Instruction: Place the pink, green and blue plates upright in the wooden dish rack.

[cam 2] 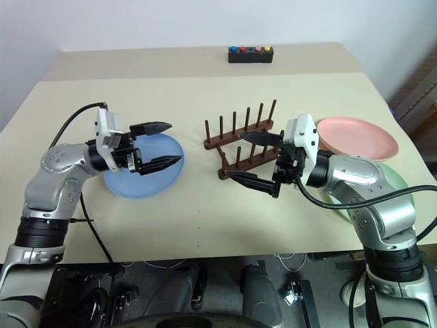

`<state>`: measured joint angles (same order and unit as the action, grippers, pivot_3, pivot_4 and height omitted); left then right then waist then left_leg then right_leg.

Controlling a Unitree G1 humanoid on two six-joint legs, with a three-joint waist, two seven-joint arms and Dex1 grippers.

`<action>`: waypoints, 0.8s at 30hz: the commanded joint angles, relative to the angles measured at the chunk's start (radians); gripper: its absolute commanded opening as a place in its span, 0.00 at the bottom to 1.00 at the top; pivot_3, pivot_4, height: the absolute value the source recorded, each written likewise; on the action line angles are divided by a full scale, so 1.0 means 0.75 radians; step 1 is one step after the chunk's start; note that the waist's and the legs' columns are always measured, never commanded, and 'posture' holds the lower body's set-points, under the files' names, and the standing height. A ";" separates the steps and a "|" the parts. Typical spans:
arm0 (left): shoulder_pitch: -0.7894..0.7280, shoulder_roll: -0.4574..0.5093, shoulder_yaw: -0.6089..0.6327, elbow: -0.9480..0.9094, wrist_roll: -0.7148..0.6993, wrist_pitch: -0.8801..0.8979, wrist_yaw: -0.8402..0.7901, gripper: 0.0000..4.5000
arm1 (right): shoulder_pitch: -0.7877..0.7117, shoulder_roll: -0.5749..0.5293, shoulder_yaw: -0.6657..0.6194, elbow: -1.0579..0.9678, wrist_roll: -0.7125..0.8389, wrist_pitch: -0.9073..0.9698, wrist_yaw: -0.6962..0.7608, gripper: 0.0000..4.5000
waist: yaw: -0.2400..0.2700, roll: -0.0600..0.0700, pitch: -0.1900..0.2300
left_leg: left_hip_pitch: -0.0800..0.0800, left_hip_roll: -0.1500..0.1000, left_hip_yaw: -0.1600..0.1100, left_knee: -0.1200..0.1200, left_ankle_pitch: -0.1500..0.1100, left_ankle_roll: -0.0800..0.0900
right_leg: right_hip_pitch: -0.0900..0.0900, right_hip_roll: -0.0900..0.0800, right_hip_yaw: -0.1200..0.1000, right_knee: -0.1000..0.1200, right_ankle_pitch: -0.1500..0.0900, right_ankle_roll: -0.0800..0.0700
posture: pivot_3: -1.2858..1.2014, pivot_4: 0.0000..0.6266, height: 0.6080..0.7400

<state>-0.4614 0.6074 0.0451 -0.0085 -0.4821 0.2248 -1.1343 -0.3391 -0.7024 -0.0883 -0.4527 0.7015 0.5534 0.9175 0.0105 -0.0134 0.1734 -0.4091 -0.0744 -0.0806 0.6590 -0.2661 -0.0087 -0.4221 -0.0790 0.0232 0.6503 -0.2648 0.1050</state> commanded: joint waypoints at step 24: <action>0.272 0.115 0.224 -0.309 -0.017 0.012 0.216 1.00 | -0.262 0.098 0.137 0.380 -0.130 -0.265 0.317 0.99 | 0.000 0.000 0.000 | 0.000 0.000 0.000 0.002 0.000 0.001 | 0.001 0.000 0.000 0.000 0.000 0.000 | 0.52 0.24 1.00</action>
<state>-0.2718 0.6709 0.1640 -0.1827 -0.4685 0.2251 -0.9880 -0.5093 -0.6232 0.0293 -0.1798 0.6045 0.3861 1.1229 0.0106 -0.0133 0.1734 -0.4094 -0.0742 -0.0808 0.6601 -0.2664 -0.0083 -0.4215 -0.0794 0.0236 0.6503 -0.2648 0.1050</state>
